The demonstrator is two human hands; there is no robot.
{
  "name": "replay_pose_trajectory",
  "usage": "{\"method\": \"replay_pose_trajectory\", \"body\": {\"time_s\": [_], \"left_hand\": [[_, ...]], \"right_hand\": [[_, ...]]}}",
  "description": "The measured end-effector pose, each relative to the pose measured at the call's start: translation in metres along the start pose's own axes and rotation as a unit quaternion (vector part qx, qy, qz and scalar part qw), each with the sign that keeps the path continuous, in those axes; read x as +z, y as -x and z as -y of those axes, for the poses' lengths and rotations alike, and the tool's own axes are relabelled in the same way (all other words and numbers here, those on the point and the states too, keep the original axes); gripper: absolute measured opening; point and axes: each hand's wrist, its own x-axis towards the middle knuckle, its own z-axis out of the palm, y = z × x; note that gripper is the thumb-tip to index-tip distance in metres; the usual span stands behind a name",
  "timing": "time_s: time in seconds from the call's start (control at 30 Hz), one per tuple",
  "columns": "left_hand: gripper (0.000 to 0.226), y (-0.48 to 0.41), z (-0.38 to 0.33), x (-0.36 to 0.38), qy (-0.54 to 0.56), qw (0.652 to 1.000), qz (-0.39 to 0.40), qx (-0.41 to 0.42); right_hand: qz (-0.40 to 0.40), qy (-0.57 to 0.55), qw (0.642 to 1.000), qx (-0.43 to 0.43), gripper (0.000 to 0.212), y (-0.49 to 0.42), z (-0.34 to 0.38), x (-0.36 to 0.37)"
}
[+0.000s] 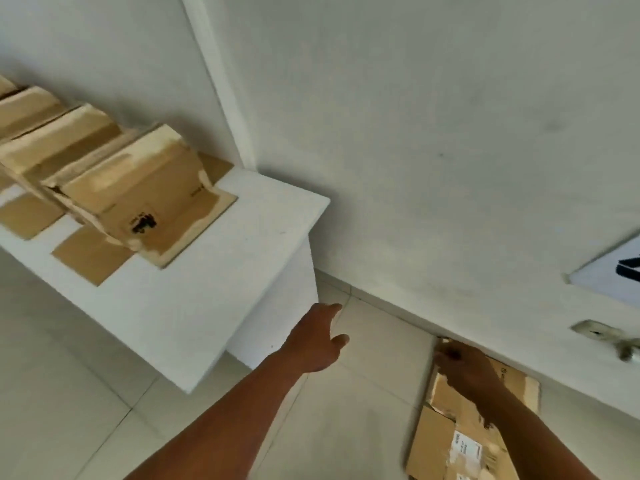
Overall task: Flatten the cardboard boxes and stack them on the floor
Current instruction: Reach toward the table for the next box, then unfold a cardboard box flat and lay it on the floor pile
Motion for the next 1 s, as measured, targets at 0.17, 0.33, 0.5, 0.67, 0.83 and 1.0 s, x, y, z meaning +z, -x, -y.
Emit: {"method": "replay_pose_trajectory", "body": {"time_s": [0.17,0.33,0.5,0.67,0.83,1.0], "left_hand": [[0.066,0.037,0.093,-0.116,0.019,0.998,-0.055,0.003],[0.062,0.067,0.193,-0.221,0.05,0.99,-0.131,-0.01],[0.06,0.078,0.268,-0.309,0.055,0.984,-0.166,-0.034],[0.058,0.063,0.319,-0.366,0.04,0.981,-0.18,-0.058],[0.058,0.027,0.368,-0.413,-0.001,0.978,-0.195,-0.07],[0.051,-0.006,0.41,-0.467,-0.002,0.974,-0.212,-0.08]], "right_hand": [[0.022,-0.02,0.998,-0.046,0.006,0.016,0.131,0.064],[0.039,-0.032,0.997,-0.061,0.01,0.031,0.231,0.146],[0.062,-0.036,0.994,-0.079,0.011,0.043,0.312,0.222],[0.064,0.016,0.989,-0.136,0.01,0.033,0.381,0.276],[0.053,0.052,0.977,-0.199,0.016,-0.001,0.464,0.315],[0.044,0.084,0.955,-0.28,0.029,-0.05,0.563,0.365]]}}
